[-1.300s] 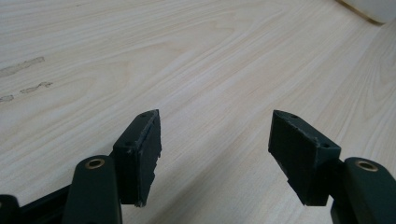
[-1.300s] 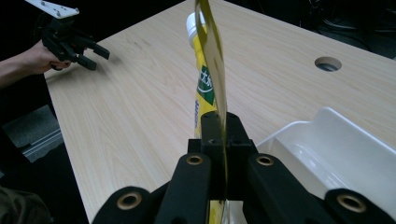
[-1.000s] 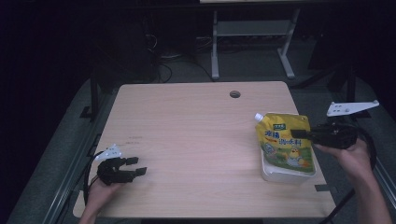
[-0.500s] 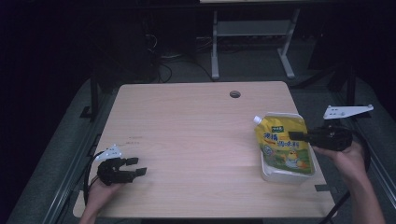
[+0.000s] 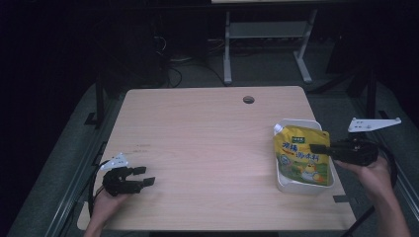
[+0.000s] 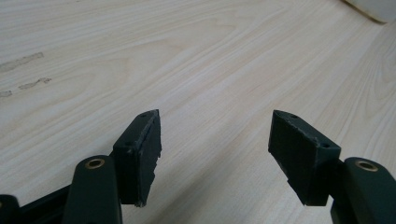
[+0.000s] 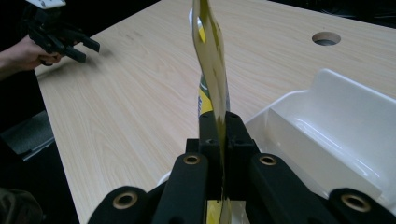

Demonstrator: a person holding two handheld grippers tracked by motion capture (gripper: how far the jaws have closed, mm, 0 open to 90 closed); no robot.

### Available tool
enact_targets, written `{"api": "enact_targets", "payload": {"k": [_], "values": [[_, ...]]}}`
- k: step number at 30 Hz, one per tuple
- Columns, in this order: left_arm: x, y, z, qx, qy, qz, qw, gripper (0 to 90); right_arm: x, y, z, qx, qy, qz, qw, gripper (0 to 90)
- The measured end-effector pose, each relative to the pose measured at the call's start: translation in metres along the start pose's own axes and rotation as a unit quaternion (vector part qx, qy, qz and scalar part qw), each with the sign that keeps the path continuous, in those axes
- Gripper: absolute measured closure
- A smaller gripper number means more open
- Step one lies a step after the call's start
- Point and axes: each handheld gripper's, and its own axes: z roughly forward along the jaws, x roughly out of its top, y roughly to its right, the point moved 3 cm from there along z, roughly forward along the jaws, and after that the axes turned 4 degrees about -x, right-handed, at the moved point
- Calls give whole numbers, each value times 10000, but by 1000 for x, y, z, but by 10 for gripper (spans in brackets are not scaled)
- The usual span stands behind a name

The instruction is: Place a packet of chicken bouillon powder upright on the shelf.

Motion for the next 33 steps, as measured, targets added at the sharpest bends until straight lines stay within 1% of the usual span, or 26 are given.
{"api": "enact_targets", "payload": {"k": [6, 10, 15, 22, 33], "values": [[0, 0, 0, -1, -9, -3, 10000, 343, -10, 3, -7, 7, -3, 55, 10000, 876], [0, 0, 0, 2, -17, -7, 10000, 343, -18, 7, -10, 70, 24, 134, 9999, 868], [0, -1, 1, 1, -4, -24, 10000, 342, -25, 11, -13, 63, 61, 227, 9997, 871], [0, 0, 1, 0, -17, -33, 10000, 343, -34, 15, -15, 66, 86, 292, 9995, 870], [0, 0, 3, 0, -28, -41, 10000, 343, -49, 22, -18, 34, 179, 473, 9987, 879]]}}
